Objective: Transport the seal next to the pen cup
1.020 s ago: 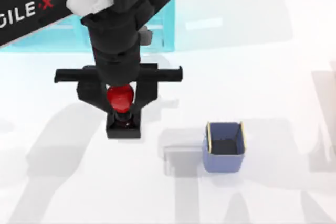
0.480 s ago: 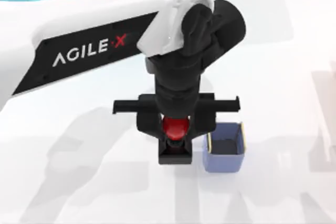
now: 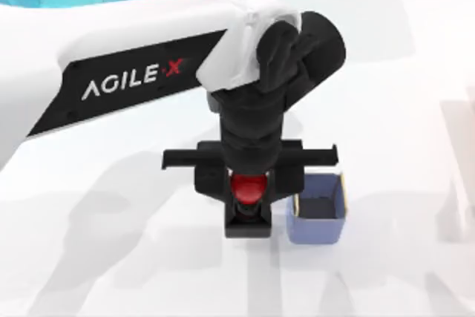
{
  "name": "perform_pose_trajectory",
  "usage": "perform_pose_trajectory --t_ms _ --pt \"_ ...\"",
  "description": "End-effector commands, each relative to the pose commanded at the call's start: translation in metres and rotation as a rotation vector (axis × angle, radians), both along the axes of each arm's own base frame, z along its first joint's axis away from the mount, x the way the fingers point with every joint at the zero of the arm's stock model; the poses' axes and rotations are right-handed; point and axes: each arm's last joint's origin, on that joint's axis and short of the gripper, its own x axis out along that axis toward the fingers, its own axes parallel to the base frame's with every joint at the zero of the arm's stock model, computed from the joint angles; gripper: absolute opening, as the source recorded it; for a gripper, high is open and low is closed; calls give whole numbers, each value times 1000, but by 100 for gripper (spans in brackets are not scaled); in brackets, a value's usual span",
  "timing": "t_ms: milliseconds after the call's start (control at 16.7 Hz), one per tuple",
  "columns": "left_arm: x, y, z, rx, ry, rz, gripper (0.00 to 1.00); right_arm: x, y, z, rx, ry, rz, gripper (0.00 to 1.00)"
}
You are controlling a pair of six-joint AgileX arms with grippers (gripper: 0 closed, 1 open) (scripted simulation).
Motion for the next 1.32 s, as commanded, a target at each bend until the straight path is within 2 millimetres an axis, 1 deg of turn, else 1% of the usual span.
perform_pose_trajectory --t_ms 180,960,1020,1320 --pt "0 0 0 0 0 0 0 0 0 0 0 0 0 100" --pt "0 0 0 0 0 0 98 0 0 0 0 0 0 100" --pt "0 0 0 0 0 0 100 0 0 0 0 0 0 100" --pt "0 0 0 0 0 0 100 0 0 0 0 0 0 100"
